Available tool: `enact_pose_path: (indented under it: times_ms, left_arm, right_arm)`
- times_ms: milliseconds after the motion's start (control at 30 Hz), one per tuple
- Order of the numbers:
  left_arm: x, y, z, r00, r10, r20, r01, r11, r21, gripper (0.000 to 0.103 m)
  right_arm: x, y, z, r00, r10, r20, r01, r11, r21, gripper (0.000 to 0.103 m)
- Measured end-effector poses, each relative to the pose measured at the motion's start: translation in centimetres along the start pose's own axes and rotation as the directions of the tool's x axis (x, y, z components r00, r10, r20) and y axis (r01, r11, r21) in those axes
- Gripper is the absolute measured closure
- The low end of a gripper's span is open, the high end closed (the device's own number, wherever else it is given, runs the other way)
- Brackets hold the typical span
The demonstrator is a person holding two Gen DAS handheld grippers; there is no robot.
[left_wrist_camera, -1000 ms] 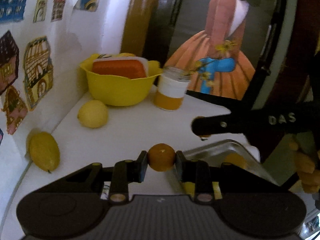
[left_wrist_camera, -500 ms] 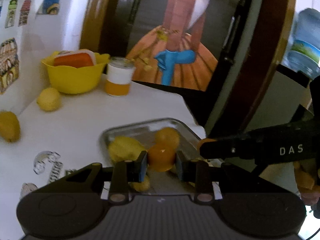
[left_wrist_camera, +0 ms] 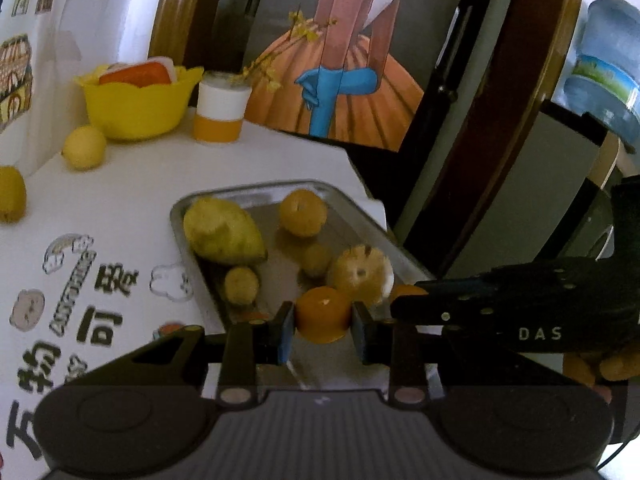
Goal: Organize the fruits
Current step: 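Carry the small orange with the left tool while the right tool carries its orange onto the tray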
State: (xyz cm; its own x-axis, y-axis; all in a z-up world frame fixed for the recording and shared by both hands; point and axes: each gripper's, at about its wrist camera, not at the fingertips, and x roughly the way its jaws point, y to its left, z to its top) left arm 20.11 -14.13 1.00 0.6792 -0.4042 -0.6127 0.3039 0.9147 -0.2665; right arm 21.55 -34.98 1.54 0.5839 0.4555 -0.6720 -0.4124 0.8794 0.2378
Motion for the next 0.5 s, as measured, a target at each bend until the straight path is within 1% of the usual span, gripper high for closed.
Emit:
enact_pose_path:
  times_ms: [167, 500]
  left_arm:
    - [0.6, 0.1, -1.0, 0.999, 0.015, -0.033, -0.015, 1.000, -0.002, 0.071]
    - [1.0, -0.1, -1.5, 0.997, 0.049, -0.056, -0.048, 0.999, 0.023, 0.070]
  right_arm:
    - [0.8, 0.0, -1.0, 1.000, -0.005, -0.009, 0.005, 1.000, 0.001, 0.072]
    - [1.6, -0.1, -1.4, 1.000, -0.019, -0.023, 0.019, 1.000, -0.004, 0.072]
